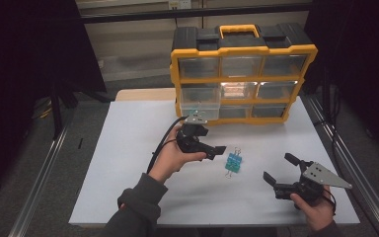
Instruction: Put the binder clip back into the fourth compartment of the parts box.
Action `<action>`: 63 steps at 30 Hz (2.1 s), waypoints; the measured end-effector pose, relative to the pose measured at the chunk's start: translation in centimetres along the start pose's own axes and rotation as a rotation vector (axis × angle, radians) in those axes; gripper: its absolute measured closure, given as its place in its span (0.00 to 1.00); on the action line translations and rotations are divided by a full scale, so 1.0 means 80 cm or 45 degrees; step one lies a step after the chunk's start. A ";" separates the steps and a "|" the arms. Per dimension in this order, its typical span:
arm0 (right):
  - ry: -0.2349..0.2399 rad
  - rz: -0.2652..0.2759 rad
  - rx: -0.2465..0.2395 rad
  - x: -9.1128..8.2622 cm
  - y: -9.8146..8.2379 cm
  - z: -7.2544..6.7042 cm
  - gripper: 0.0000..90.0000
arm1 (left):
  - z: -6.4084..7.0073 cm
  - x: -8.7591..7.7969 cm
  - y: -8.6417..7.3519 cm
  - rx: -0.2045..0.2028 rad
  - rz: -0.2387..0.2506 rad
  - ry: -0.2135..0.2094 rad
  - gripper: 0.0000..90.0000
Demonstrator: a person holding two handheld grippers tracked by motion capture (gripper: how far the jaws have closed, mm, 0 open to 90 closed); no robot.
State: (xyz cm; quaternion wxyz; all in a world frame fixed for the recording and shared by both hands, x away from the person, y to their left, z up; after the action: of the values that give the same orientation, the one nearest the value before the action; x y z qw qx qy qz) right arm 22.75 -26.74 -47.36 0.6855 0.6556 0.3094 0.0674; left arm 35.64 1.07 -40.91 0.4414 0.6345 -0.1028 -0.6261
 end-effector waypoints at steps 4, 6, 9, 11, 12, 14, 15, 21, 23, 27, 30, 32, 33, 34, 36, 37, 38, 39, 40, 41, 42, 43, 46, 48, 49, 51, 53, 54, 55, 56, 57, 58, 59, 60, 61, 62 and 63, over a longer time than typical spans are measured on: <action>-0.001 0.002 -0.006 0.000 0.000 0.001 0.01 | 0.003 0.011 -0.007 0.002 -0.018 -0.004 0.10; -0.001 0.003 -0.007 0.000 0.000 0.001 0.01 | 0.004 0.016 -0.009 -0.005 -0.013 -0.014 0.10; -0.001 0.001 -0.007 0.000 0.000 0.001 0.01 | 0.004 0.021 -0.013 -0.009 -0.031 -0.017 0.10; -0.003 0.005 -0.006 0.000 0.000 0.001 0.01 | 0.005 0.025 -0.017 -0.012 -0.040 -0.031 0.10; -0.004 0.005 -0.006 0.000 0.000 0.001 0.01 | 0.005 0.025 -0.017 -0.012 -0.040 -0.031 0.10; -0.003 0.006 -0.006 0.000 0.000 0.001 0.01 | 0.005 0.029 -0.020 -0.014 -0.034 -0.025 0.10; -0.002 0.005 0.000 0.000 0.000 0.000 0.01 | 0.005 0.030 -0.021 -0.017 -0.033 -0.033 0.10; -0.002 0.004 -0.006 0.000 0.000 0.001 0.01 | 0.007 0.038 -0.028 -0.022 -0.054 -0.020 0.11; -0.004 0.004 0.001 0.000 0.000 0.001 0.01 | 0.010 0.044 -0.032 -0.012 -0.055 -0.034 0.11; -0.003 0.006 -0.001 0.000 0.000 0.001 0.01 | 0.013 0.050 -0.035 -0.008 -0.078 -0.026 0.11; -0.003 0.006 0.002 0.000 0.000 0.000 0.01 | 0.018 0.057 -0.038 0.019 -0.108 -0.041 0.16; -0.004 0.005 0.002 0.000 0.000 0.000 0.01 | 0.020 0.060 -0.039 0.021 -0.113 -0.048 0.19; -0.004 0.006 0.002 0.000 0.000 0.000 0.01 | 0.021 0.062 -0.040 0.027 -0.115 -0.053 0.21; -0.004 0.006 0.002 0.000 0.000 0.000 0.01 | 0.023 0.064 -0.041 0.035 -0.130 -0.051 0.21; -0.006 0.008 0.008 0.000 0.000 0.000 0.01 | 0.025 0.070 -0.042 0.041 -0.133 -0.070 0.28; -0.006 0.007 0.006 0.000 0.000 0.000 0.01 | 0.026 0.072 -0.043 0.043 -0.154 -0.025 0.30; -0.004 0.005 -0.002 0.000 0.000 0.001 0.01 | 0.026 0.074 -0.043 0.045 -0.150 -0.077 0.31; -0.004 0.004 0.003 0.000 0.000 0.001 0.01 | 0.025 0.076 -0.044 0.055 -0.162 -0.074 0.32; -0.005 0.005 0.003 0.000 0.000 0.001 0.01 | 0.025 0.076 -0.044 0.055 -0.162 -0.074 0.34; -0.003 0.003 -0.001 0.000 0.000 0.001 0.01 | 0.028 0.080 -0.044 0.058 -0.168 -0.068 0.36; -0.001 0.003 -0.001 0.000 0.000 0.001 0.01 | 0.029 0.083 -0.044 0.048 -0.171 -0.071 0.38; -0.001 0.004 -0.002 0.000 0.000 0.001 0.01 | 0.029 0.083 -0.044 0.048 -0.171 -0.071 0.40; -0.006 0.006 0.003 0.000 0.000 0.001 0.01 | 0.029 0.091 -0.046 0.041 -0.200 -0.090 0.46; -0.011 0.011 0.014 -0.001 0.000 0.001 0.01 | 0.028 0.095 -0.047 0.035 -0.202 -0.087 0.49; -0.010 0.010 0.011 -0.001 0.000 0.001 0.01 | 0.028 0.095 -0.047 0.035 -0.202 -0.087 0.53; -0.007 0.007 0.008 -0.001 0.000 0.001 0.01 | 0.027 0.097 -0.049 0.022 -0.208 -0.068 0.58; -0.006 0.005 0.003 -0.001 0.000 0.001 0.01 | 0.026 0.097 -0.050 0.011 -0.197 -0.096 0.61; -0.004 0.008 0.004 -0.001 0.000 0.001 0.01 | 0.027 0.096 -0.050 0.010 -0.201 -0.088 0.62; -0.004 0.008 0.003 -0.001 0.000 0.001 0.01 | 0.027 0.096 -0.050 0.010 -0.201 -0.088 0.63; -0.005 0.007 0.003 -0.001 0.000 0.001 0.01 | 0.027 0.093 -0.049 -0.003 -0.195 -0.056 0.70; -0.006 0.007 0.004 -0.001 0.000 0.001 0.01 | 0.026 0.091 -0.049 -0.008 -0.183 -0.090 0.70; -0.005 0.006 0.004 -0.001 0.000 0.001 0.01 | 0.024 0.089 -0.050 -0.002 -0.189 -0.088 0.71; -0.005 0.006 0.004 -0.001 0.000 0.001 0.01 | 0.024 0.089 -0.050 -0.002 -0.189 -0.088 0.71; -0.004 0.008 0.003 0.000 0.000 0.001 0.01 | 0.021 0.084 -0.050 0.000 -0.202 -0.080 0.72; -0.004 0.007 0.001 0.000 0.000 0.001 0.01 | 0.020 0.082 -0.051 -0.006 -0.196 -0.074 0.72; -0.004 0.008 -0.002 0.000 0.000 0.001 0.01 | 0.018 0.079 -0.052 -0.009 -0.207 -0.065 0.72; -0.004 0.004 0.004 0.000 0.000 0.001 0.01 | 0.018 0.079 -0.052 -0.009 -0.207 -0.065 0.72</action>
State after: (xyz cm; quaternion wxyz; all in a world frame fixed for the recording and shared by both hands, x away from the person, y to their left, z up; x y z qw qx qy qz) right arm 22.76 -26.80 -47.36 0.6847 0.6574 0.3075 0.0671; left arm 33.82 -1.43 -48.02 0.3886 0.6230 -0.0602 -0.6763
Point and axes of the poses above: each handheld gripper's, and its own axes: x roughly forward along the jaws, y roughly out of its top, z roughly to its right, the point moved 3 cm from there along x, roughly forward along the jaws, and after that the axes turned 10 degrees about -z, right-handed, at the moved point
